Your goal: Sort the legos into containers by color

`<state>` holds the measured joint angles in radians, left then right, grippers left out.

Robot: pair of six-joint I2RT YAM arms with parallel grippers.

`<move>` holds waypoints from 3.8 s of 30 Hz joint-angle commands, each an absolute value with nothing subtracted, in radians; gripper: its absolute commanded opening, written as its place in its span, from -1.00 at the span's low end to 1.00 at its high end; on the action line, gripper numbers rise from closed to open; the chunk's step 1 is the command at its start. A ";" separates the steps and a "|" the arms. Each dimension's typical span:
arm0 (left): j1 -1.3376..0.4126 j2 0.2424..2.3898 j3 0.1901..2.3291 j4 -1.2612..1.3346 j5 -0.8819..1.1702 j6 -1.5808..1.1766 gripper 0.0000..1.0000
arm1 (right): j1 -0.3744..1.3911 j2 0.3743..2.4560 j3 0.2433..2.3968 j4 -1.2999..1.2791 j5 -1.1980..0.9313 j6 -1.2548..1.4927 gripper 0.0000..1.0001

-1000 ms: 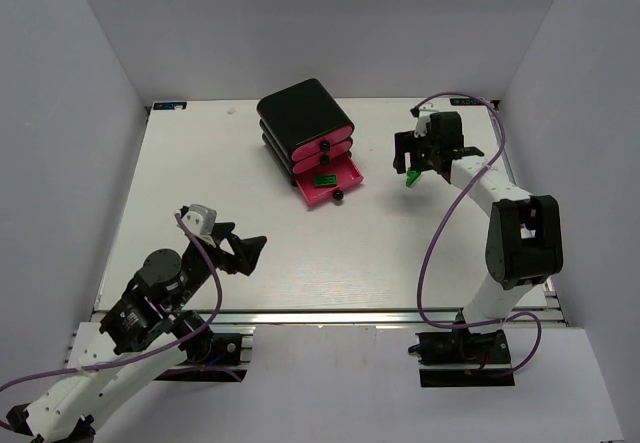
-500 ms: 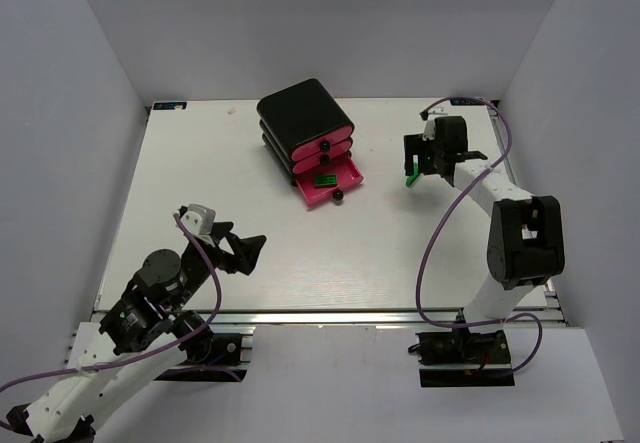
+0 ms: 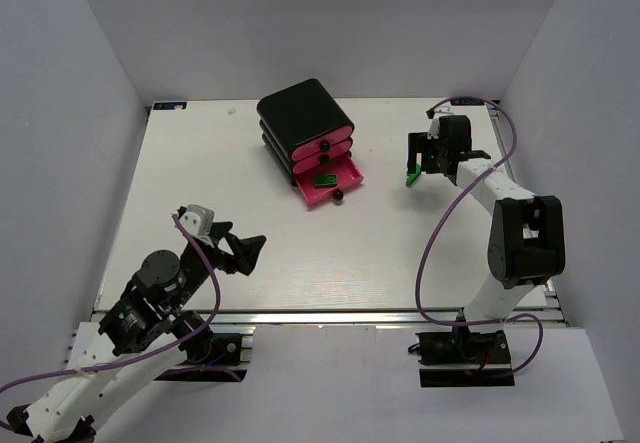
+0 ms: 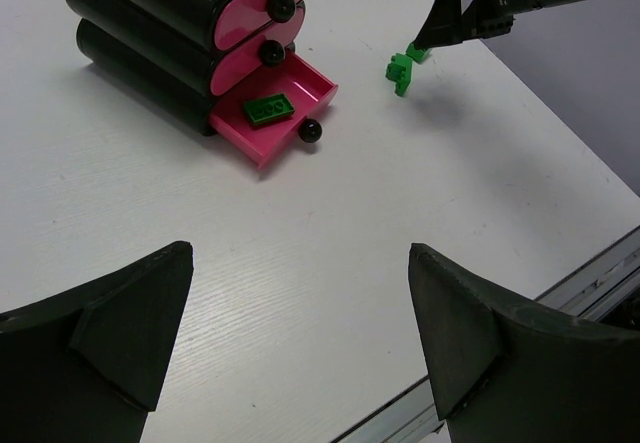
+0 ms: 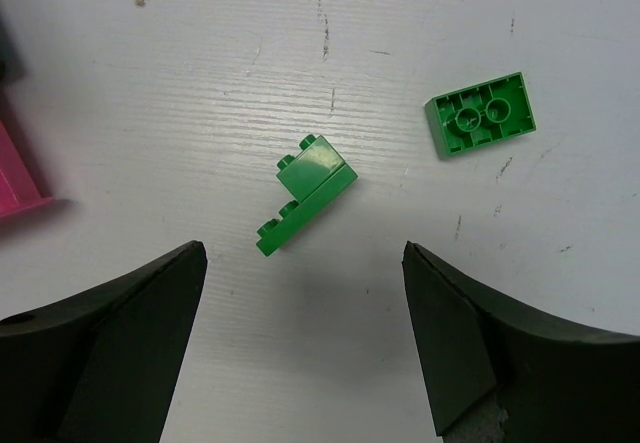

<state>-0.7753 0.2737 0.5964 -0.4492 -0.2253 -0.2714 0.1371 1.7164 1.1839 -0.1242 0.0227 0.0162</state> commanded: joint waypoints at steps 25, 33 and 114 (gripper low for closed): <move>-0.779 0.252 0.586 -0.442 -0.212 -0.268 0.96 | 0.124 1.816 1.302 -0.207 0.037 0.077 0.69; -0.779 0.273 0.591 -0.453 -0.216 -0.273 0.96 | 0.123 1.827 1.304 -0.196 0.011 0.127 0.68; -0.779 0.258 0.586 -0.440 -0.202 -0.267 0.96 | 0.130 1.875 1.328 -0.244 0.090 0.290 0.62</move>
